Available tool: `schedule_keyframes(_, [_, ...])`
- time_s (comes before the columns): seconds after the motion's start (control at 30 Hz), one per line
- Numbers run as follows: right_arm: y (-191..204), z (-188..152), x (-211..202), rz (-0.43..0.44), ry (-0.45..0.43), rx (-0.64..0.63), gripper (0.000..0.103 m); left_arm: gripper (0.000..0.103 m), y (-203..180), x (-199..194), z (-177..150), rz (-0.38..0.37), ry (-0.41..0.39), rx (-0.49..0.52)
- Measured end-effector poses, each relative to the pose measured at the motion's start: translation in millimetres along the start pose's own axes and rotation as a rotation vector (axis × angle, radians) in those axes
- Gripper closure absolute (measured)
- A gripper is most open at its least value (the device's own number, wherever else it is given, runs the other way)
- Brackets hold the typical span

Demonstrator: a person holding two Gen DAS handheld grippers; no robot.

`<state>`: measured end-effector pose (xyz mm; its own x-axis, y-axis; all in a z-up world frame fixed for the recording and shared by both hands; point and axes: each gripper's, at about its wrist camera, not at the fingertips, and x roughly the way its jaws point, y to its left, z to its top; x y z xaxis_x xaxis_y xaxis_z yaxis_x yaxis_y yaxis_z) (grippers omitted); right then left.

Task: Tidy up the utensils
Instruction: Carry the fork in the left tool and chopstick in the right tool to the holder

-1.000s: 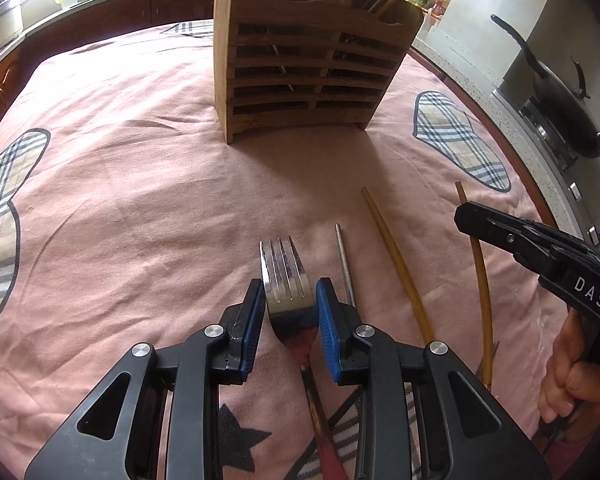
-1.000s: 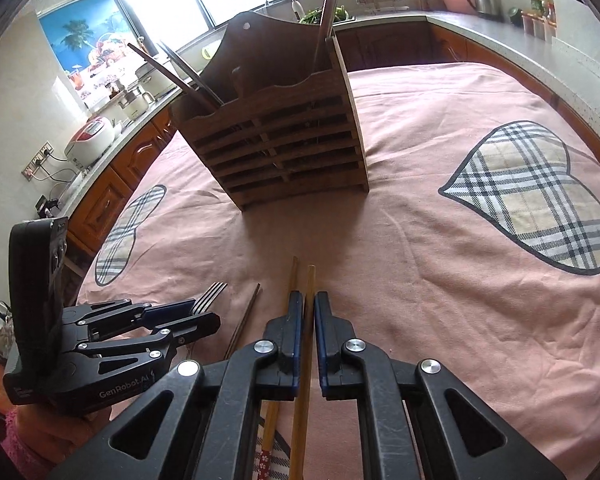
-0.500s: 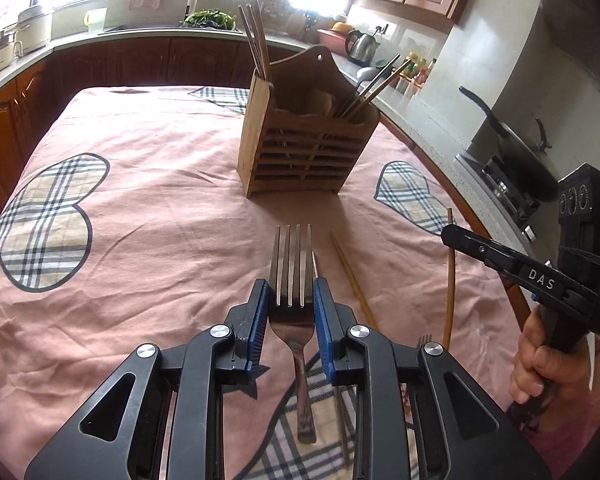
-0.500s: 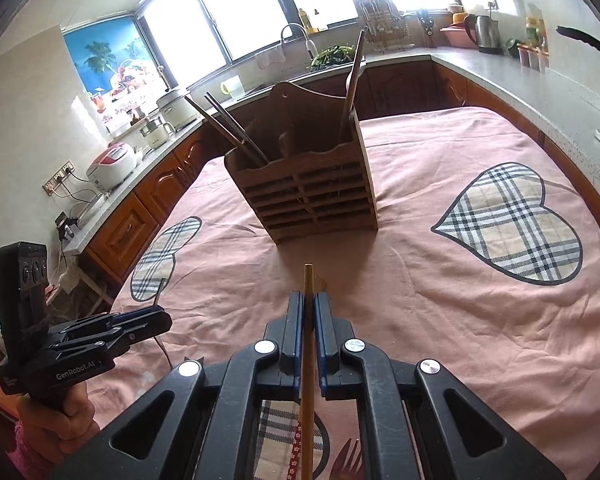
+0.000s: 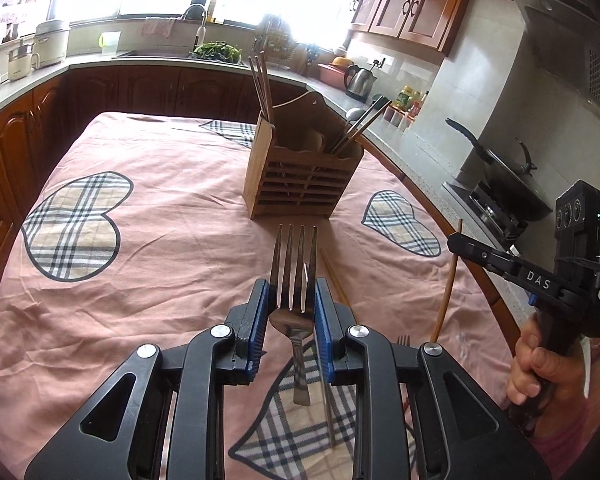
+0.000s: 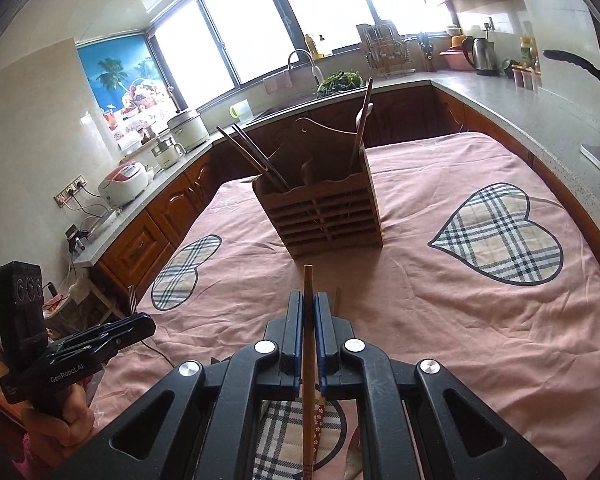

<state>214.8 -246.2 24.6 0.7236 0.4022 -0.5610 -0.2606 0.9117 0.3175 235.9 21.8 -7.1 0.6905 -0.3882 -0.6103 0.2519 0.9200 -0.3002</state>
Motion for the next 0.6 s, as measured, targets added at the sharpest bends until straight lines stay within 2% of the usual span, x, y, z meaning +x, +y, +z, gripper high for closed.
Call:
schedule_keyframes(0.33, [5.7,14.6,-30.3,-0.004,-0.104,-0.01,0.098,0.083,-7.9,-24.1,14.5,-0.017,-0.085,0.013])
schedule_keyframes(0.6, [4.5,27.4,-35.8,-0.003,-0.139,-0.007,0.098,0.083,-9.3,-31.7,29.3,-0.016,-0.13,0.009])
